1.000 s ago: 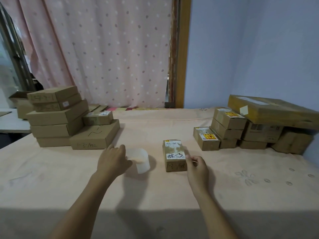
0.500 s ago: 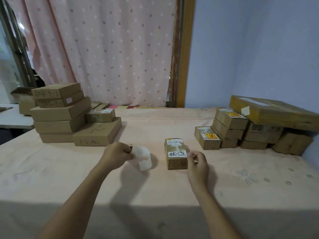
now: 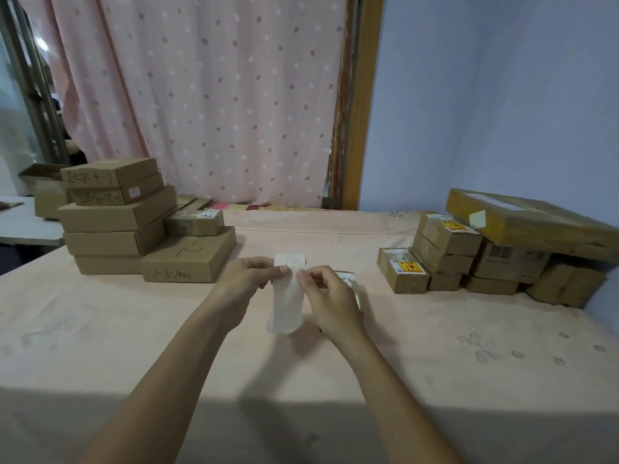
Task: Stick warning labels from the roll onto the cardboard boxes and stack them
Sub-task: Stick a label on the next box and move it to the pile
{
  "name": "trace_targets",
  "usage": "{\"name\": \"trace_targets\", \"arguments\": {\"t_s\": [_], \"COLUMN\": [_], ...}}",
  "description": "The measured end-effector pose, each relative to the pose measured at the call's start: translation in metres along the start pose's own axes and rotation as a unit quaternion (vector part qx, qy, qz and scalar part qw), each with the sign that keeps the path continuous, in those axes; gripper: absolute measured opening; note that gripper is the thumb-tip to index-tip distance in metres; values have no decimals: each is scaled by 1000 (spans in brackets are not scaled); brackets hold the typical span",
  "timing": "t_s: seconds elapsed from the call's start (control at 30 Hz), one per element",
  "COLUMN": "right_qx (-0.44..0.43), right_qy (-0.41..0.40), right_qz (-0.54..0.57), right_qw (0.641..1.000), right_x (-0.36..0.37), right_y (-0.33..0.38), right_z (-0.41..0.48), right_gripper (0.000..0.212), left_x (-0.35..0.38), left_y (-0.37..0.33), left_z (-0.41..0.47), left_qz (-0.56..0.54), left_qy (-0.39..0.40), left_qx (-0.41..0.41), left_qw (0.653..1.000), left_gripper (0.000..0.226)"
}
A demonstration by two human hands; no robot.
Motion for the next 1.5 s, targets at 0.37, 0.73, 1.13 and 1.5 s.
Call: {"name": "trace_targets", "arguments": {"t_s": [0.37,0.73,1.13,1.5], "right_qx": [-29,-25,-36,-268], "right_qy": [4,64,2,-202], "right_qz": [164,143,115,-220], "right_qw": [986,987,993,916], "right_x": [3,8,7,8], "right_y": [6,4,10,22], "right_z": [7,-2,0,-3], "right_gripper": [22,22,5,24], "left_x": [-1,-4,-7,-8], "left_y": [-4,-11,-4,0], "left_z": [-25,-31,-33,-36], "left_qz": [55,7,36,190], "left_qy": [101,72,69,26], "left_qx": [125,151,173,277], "left_qw": [985,986,982,942], "left_gripper": [26,12,22,5]}}
Point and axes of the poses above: each hand's wrist, its own z-axis towards the middle knuckle, its own x-axis out of the palm, y = z × x, the point moved 3 cm from there along z, towards the middle knuckle, and after that the axes turned 14 degrees about -z, right-handed, at the moved point
